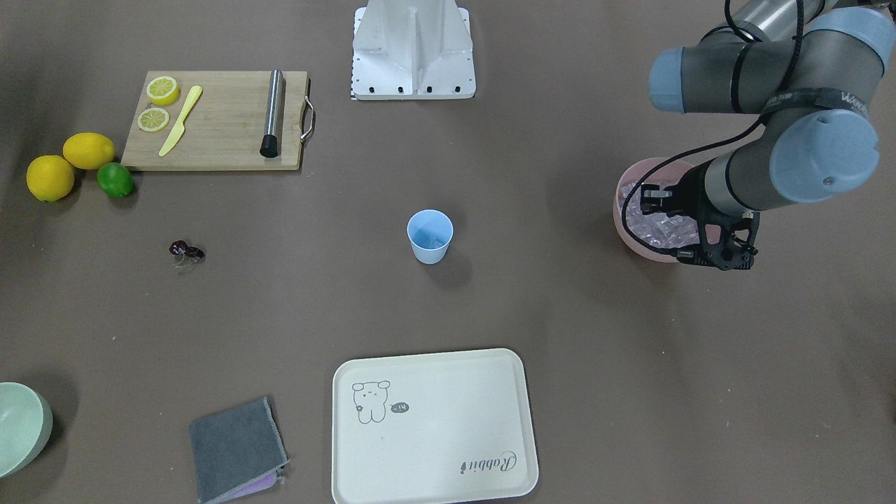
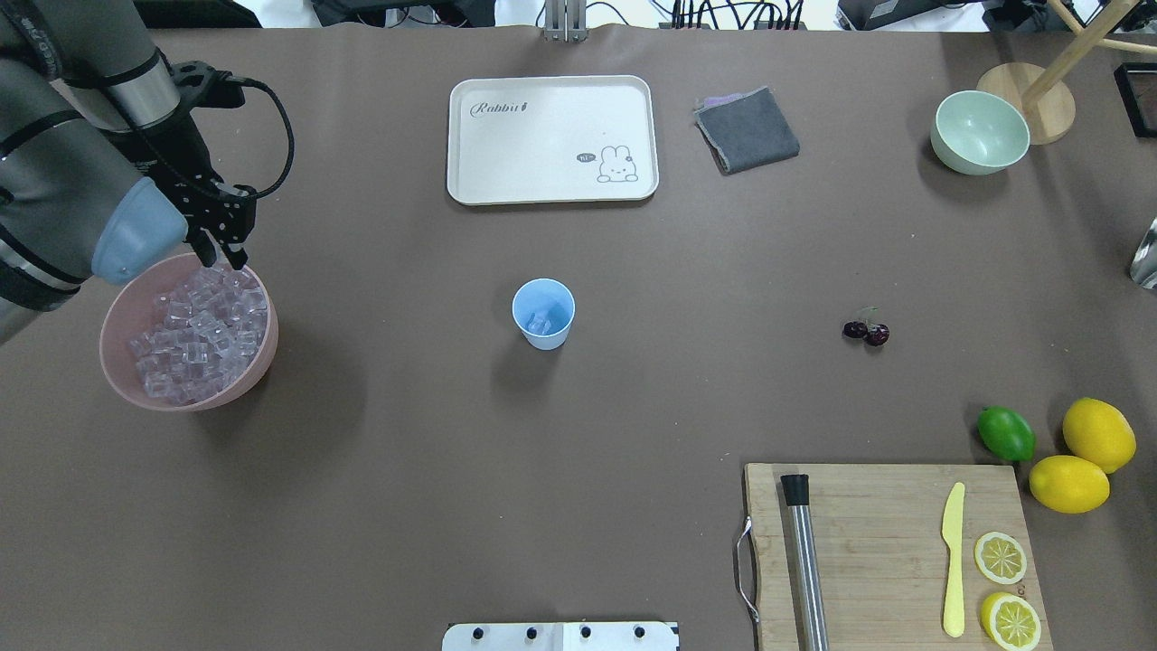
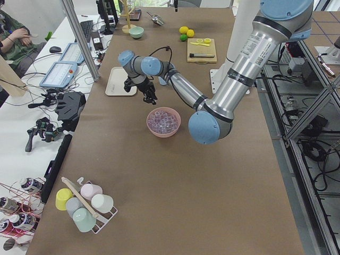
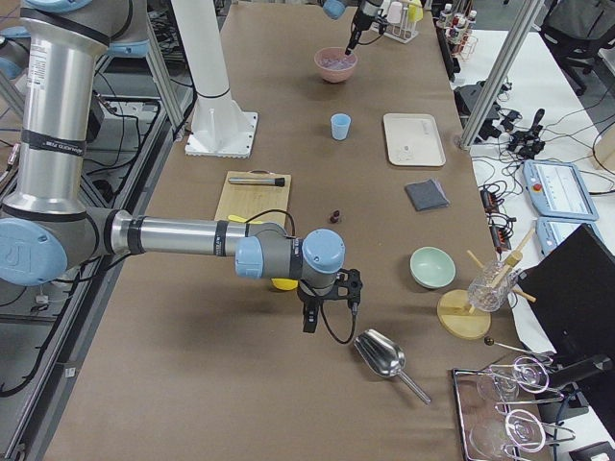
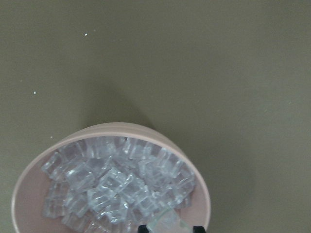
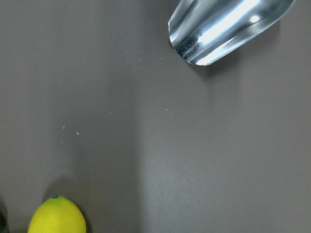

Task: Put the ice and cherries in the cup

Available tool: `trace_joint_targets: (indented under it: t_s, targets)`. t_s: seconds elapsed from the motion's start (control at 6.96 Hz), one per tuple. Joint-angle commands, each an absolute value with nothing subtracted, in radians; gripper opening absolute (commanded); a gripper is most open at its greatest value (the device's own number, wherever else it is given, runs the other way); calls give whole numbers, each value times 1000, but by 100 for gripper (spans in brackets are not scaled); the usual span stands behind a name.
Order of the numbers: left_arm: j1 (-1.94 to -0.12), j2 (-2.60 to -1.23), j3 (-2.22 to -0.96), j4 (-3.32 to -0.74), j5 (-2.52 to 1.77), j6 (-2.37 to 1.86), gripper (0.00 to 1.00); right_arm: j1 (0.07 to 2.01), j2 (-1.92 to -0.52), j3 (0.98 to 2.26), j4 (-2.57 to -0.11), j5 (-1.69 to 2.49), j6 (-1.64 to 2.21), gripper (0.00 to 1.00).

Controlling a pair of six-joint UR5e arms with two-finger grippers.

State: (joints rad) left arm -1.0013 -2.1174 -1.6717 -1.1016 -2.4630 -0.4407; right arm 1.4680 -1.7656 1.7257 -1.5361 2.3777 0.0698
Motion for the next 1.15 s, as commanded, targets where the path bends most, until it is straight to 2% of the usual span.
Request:
trace_joint_targets:
  t_s: [0.0,0.58,0.86,1.01]
  targets:
    - [-953,-2147,-1591,-1358,-2526,-756,0,1468,-1766,1726,-1536,2378,71,100]
    - [-825,-2242,-1462,-1704,-2531,-1254,0,1468,-1766,1727,-1536,2381,69,100]
    - [-783,-2310,-1347,-1935,-2553,-1494,0,1468,-1766,1727,-1536,2381,69,100]
    - [-766,-2319,-1344,-1995,-2551,-1585,0,1468,-1766,1727,-1534,2381,69,100]
